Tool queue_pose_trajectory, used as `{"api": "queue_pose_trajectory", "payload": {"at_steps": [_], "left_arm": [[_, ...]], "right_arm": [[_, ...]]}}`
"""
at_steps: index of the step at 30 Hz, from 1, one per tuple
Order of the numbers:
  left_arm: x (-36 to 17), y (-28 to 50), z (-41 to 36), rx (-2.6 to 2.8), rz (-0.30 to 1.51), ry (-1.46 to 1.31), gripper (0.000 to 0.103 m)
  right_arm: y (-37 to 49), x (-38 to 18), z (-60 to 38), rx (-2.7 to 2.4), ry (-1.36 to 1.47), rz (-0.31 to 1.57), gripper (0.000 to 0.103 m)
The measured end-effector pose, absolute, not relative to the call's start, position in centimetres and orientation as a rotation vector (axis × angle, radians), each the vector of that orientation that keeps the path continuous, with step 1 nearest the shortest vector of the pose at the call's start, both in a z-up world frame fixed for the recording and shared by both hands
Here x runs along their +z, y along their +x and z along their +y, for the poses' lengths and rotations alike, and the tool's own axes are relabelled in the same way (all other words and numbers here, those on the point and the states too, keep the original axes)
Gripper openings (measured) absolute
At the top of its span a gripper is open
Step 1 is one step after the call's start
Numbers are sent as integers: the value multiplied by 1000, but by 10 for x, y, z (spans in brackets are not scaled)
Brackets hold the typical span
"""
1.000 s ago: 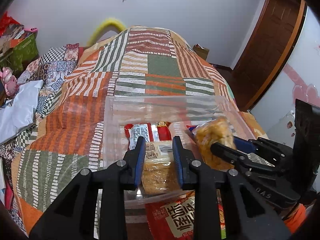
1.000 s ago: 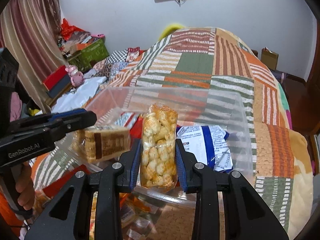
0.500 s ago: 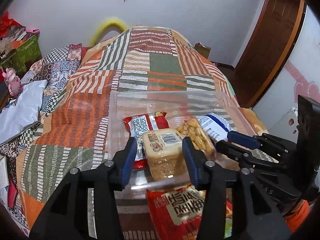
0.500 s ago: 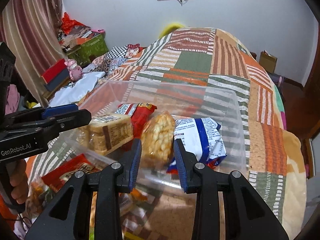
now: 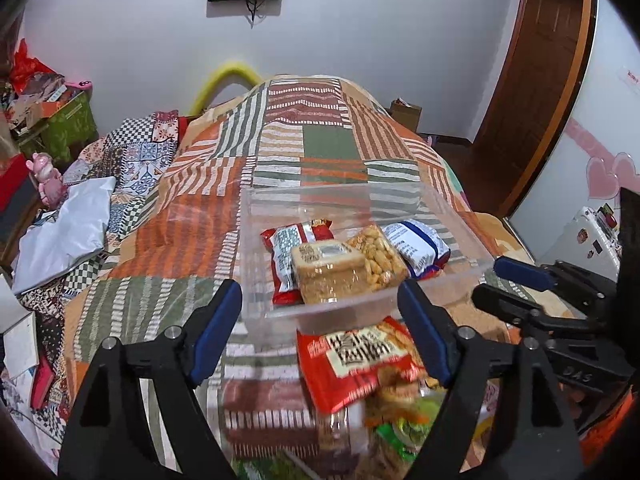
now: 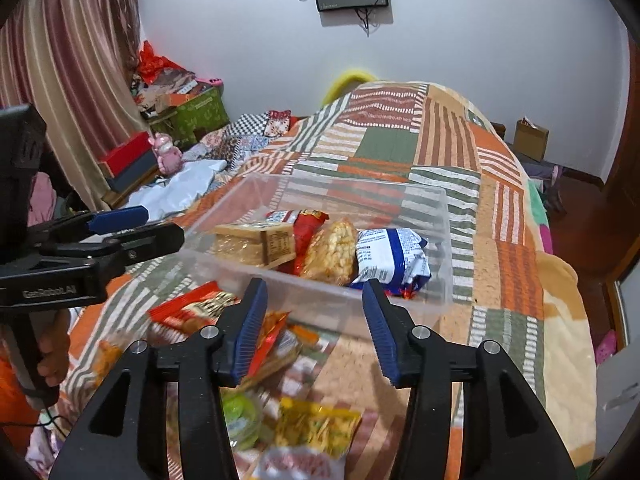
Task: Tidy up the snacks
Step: 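Withdraw both tools from the box toward the remaining snacks, then grasp the green jelly cup with the right tool while the left tool grasps the green-clipped cookie bag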
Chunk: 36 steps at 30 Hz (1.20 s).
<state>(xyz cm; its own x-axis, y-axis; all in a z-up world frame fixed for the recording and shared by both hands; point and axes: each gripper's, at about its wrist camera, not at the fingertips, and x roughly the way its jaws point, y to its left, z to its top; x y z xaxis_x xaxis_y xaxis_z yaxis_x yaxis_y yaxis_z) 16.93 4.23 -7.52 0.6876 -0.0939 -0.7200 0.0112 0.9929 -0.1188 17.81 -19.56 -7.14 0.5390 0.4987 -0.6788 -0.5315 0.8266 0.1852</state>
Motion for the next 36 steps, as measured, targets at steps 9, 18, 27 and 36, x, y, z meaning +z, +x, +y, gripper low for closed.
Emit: {"api": "queue_pose_trajectory", "payload": {"at_steps": [9,18,27,36], "left_arm": [[-81,130,38,-57,858,-104,82],[-103,92,22,-107,938,-90,82],[-123,75,3,-174,1007,-100,82],[-145,68,-1,-198,1074,-98,83]], "right_arm": [[141,-65,-203,627,-56,771,47],[113,-74,-211,635,-64,797,47],[98,-88,-217,638,-49,834,47],[95,-101,-219,641,-43,868,47]]}}
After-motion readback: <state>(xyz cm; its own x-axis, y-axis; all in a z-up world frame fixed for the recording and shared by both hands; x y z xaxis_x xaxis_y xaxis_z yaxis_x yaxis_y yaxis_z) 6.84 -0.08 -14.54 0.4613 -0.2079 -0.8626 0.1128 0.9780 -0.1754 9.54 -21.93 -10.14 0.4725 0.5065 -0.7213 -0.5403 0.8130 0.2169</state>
